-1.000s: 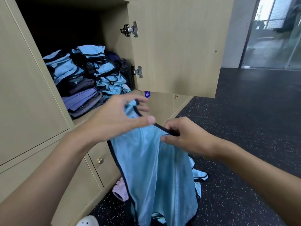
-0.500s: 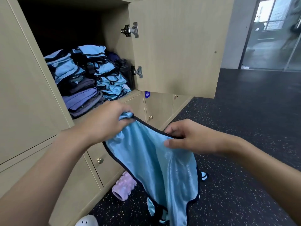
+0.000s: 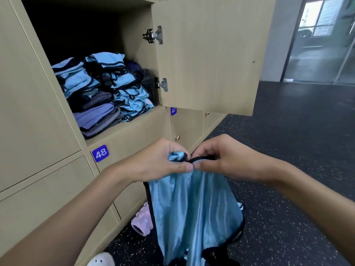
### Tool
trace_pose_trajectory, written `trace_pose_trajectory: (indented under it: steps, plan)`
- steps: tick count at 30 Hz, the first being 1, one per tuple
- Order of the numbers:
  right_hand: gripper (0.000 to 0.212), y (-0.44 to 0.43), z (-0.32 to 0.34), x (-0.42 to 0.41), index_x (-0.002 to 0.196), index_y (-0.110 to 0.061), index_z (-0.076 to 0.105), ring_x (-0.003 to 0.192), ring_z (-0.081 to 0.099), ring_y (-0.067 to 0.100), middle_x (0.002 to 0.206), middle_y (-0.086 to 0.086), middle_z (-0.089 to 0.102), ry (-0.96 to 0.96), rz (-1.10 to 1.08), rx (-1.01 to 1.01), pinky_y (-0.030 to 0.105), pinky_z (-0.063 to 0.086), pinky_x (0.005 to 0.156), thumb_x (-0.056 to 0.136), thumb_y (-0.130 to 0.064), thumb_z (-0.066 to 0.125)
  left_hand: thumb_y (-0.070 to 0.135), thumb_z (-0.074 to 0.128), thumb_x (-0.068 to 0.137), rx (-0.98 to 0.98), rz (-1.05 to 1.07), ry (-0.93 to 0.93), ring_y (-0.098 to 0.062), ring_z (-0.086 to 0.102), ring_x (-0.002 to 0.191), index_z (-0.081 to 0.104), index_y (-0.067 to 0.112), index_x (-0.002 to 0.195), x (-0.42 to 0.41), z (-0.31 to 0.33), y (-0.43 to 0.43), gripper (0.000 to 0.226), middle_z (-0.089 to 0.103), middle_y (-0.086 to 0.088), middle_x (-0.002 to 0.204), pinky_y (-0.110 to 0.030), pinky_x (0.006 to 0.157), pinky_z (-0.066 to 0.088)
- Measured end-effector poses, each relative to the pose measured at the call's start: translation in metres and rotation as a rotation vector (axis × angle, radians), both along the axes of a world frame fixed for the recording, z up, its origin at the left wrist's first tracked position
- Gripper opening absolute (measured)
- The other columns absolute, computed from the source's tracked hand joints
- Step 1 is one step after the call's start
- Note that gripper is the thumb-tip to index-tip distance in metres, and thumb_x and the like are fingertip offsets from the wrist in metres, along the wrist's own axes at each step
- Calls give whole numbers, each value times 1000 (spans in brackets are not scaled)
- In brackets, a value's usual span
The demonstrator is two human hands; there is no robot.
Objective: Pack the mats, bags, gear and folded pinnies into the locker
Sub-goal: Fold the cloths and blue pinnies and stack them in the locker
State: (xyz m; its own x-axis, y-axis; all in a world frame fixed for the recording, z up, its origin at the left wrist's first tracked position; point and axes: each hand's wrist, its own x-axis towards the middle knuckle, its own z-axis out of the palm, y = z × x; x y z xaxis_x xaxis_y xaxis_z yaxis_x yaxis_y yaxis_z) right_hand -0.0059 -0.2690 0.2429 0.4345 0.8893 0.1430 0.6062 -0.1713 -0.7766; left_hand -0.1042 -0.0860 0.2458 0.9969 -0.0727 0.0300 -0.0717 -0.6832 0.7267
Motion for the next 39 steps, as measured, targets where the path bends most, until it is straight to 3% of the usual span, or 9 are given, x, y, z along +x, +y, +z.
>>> trace_pose_trajectory:
  steps: [5, 8, 12, 15, 22, 26, 31, 34, 39]
  plan:
    - [14, -7, 2, 6, 98, -9, 73, 78, 58, 14, 96, 21, 72, 12, -24, 8, 40, 53, 74, 96, -19, 62, 25, 72, 90, 179, 144, -68, -17, 49, 54, 68, 9, 83, -1, 7, 20, 18, 58, -10, 66, -31, 53, 42]
    - [12, -13, 5, 13, 100, -17, 72, 81, 56, 19, 99, 23, 70, 16, -67, 1, 51, 51, 86, 97, -19, 60, 27, 73, 89, 314, 247, -105, -28, 63, 68, 67, 17, 81, -5, 12, 34, 14, 68, -12, 81, -41, 63, 52]
    - [16, -15, 9, 13, 107, -22, 65, 64, 44, 13, 71, 16, 58, -24, -56, 28, 25, 39, 63, 95, -11, 62, 32, 76, 83, 176, 185, -99, -8, 68, 86, 74, 27, 99, -9, 12, 20, 17, 74, 10, 95, -24, 77, 53]
    - [22, -11, 9, 6, 114, -17, 58, 60, 48, 3, 71, 1, 60, 13, -6, 41, 12, 37, 63, 95, -7, 62, 29, 73, 86, -34, 53, -60, -6, 70, 93, 70, 26, 119, -3, 5, 0, 33, 74, 11, 110, -23, 86, 55]
    - [27, -16, 11, 5, 114, -25, 50, 66, 48, 17, 73, -3, 62, 100, -39, 65, 37, 38, 59, 94, -12, 63, 24, 71, 91, -85, 62, -65, -7, 38, 54, 70, -1, 89, 4, -4, -11, 25, 50, -1, 64, -18, 49, 30]
    - [26, -23, 13, 13, 116, -22, 52, 64, 52, 11, 70, -5, 64, 64, -104, 68, 23, 42, 61, 94, -14, 63, 21, 73, 89, 10, 181, -140, -3, 46, 55, 72, 13, 79, 3, 6, 6, 13, 59, 7, 64, -13, 52, 36]
    - [24, -24, 16, 15, 114, -25, 54, 73, 58, 20, 88, 12, 69, 17, -152, 116, 42, 50, 73, 94, -14, 63, 28, 76, 84, 33, 193, -83, -10, 58, 68, 73, 22, 83, 0, 10, 14, 7, 69, 1, 78, -26, 65, 48]
    - [29, -20, 18, 9, 113, -25, 54, 74, 61, 14, 91, 9, 71, -20, -127, 141, 37, 52, 75, 92, -9, 66, 24, 76, 85, -97, 94, -50, -8, 67, 84, 75, 26, 101, 0, 6, -5, 16, 74, 1, 96, -28, 86, 53]
    - [37, -15, 16, 2, 115, -24, 53, 71, 62, 13, 88, 5, 72, 56, -66, 151, 29, 53, 69, 89, -1, 67, 23, 72, 89, -180, 26, -61, -7, 57, 66, 75, 16, 97, 5, -4, -26, 11, 69, 3, 78, -21, 63, 47]
